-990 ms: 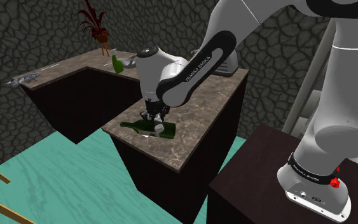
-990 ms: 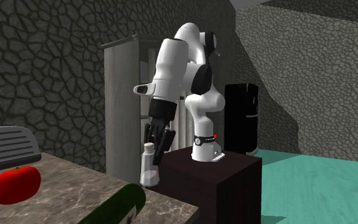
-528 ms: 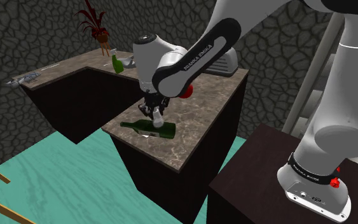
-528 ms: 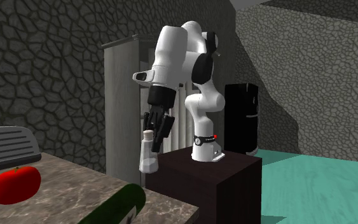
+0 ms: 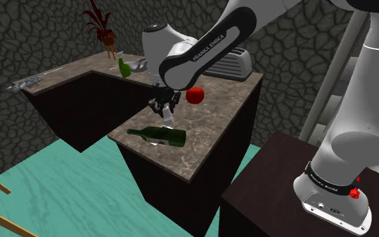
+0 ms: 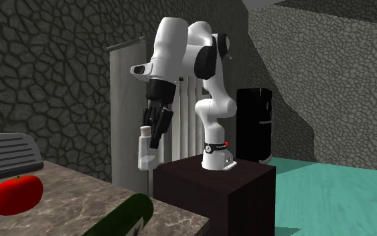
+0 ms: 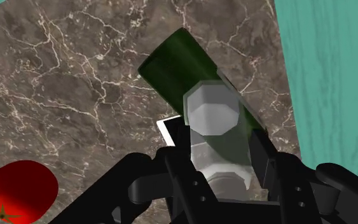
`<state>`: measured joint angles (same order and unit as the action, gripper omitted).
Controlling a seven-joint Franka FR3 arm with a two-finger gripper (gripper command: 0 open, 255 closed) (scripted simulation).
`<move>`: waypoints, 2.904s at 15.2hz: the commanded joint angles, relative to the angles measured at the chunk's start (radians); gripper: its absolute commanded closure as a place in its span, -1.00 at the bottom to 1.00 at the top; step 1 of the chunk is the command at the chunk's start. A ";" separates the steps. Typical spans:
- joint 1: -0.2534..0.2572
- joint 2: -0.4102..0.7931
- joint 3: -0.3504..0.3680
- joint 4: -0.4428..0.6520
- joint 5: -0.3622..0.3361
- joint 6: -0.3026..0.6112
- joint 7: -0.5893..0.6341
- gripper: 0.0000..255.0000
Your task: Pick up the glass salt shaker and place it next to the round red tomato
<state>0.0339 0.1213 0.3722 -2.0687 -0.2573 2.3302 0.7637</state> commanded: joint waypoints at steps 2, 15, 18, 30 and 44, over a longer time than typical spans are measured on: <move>-0.031 0.042 -0.025 0.055 -0.001 -0.006 -0.062 1.00; -0.165 0.275 -0.111 0.379 0.014 -0.071 -0.326 1.00; -0.189 0.348 -0.124 0.490 0.018 -0.105 -0.381 1.00; -0.234 0.790 -0.168 1.217 0.031 -0.372 -0.592 1.00; -0.245 0.821 -0.175 1.082 0.018 -0.208 -0.571 1.00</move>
<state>-0.2109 0.9361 0.1982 -0.9857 -0.2386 2.1142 0.1926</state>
